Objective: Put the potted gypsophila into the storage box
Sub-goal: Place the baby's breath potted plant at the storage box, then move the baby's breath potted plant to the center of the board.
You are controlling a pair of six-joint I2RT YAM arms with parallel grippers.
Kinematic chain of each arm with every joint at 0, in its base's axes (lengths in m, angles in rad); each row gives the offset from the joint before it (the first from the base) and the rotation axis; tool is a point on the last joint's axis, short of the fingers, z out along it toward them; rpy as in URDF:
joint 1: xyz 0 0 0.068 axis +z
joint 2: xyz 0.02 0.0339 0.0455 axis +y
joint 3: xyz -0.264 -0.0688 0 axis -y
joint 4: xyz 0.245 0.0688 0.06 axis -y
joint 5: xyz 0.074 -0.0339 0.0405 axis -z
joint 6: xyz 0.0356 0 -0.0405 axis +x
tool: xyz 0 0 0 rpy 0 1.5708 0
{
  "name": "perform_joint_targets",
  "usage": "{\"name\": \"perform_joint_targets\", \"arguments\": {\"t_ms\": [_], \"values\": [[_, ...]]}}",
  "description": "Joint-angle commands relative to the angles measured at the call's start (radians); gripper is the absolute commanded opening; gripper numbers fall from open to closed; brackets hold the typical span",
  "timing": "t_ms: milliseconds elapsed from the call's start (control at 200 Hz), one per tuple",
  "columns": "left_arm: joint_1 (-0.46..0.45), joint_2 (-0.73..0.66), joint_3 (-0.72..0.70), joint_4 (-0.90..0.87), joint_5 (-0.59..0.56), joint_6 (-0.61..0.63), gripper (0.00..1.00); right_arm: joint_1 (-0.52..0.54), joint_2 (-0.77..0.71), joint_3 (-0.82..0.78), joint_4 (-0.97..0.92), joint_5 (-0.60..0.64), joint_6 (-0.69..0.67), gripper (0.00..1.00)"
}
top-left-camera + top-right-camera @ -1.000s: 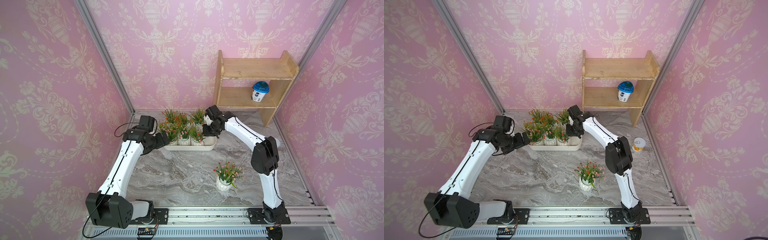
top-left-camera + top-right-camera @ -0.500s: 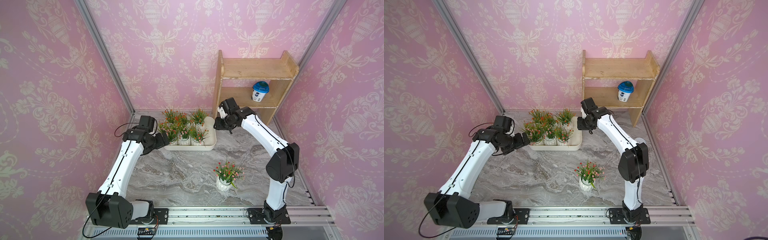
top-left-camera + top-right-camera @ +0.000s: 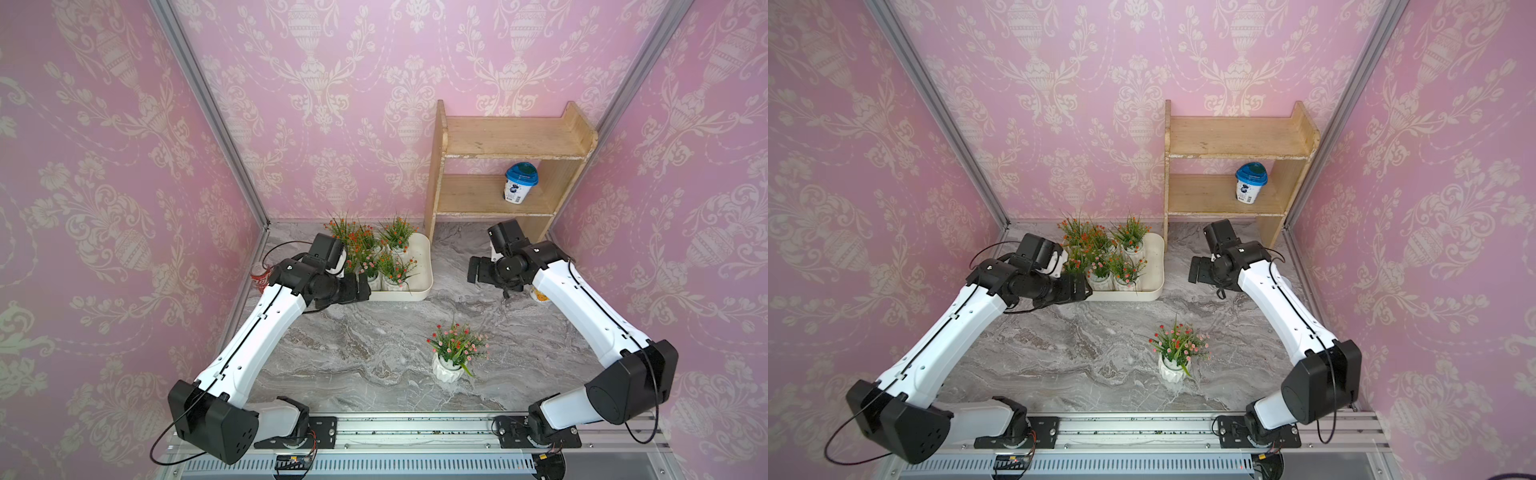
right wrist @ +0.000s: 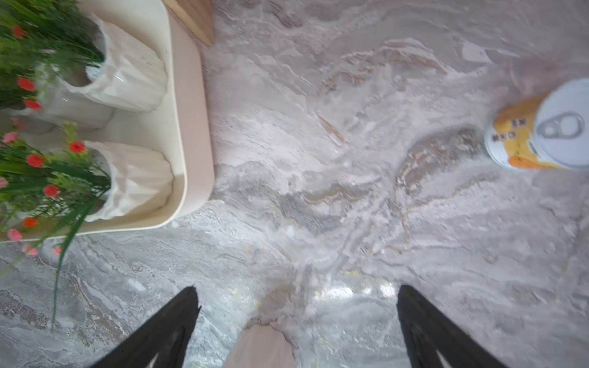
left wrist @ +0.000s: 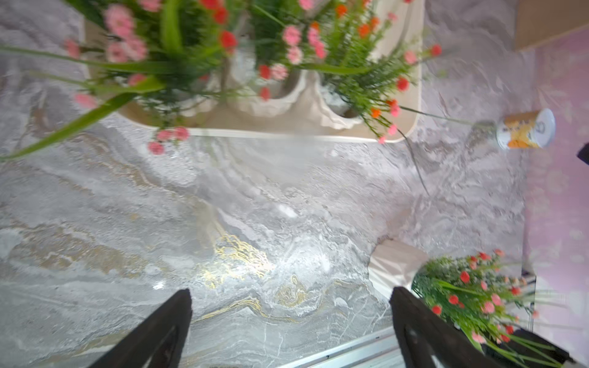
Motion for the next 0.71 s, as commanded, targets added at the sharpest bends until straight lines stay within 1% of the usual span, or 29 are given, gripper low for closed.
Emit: {"name": "perform_joint_targets", "arguments": {"t_ms": [0,80,110,205,325,415,535,625,701], "values": [[-0.057,0.014,-0.012,0.002,-0.011,0.016,0.99,-0.054,-0.105,-0.106,-0.094,0.039,0.07,0.99],[-0.089,0.014,-0.044,0.029,0.003,-0.011,0.99,-0.082,-0.179,-0.182,-0.132,0.013,0.089,1.0],[-0.099,0.014,-0.052,0.035,0.005,-0.02,0.99,-0.083,-0.205,-0.202,-0.149,0.004,0.127,1.0],[-0.121,0.02,-0.065,0.058,0.011,-0.041,0.99,-0.082,-0.272,-0.306,-0.191,-0.009,0.17,1.0],[-0.161,0.043,-0.066,0.092,0.031,-0.059,0.99,-0.081,-0.316,-0.398,-0.2,-0.05,0.193,1.0],[-0.195,0.066,-0.065,0.104,0.03,-0.066,0.99,-0.08,-0.339,-0.465,-0.171,-0.089,0.206,0.99],[-0.209,0.08,-0.077,0.128,0.028,-0.094,0.99,-0.057,-0.363,-0.551,-0.119,-0.134,0.218,0.97],[-0.21,0.077,-0.089,0.15,0.028,-0.106,0.99,-0.018,-0.375,-0.598,-0.069,-0.18,0.218,0.91],[-0.21,0.084,-0.09,0.152,0.027,-0.108,0.99,0.04,-0.372,-0.615,-0.032,-0.206,0.227,0.87]]}}
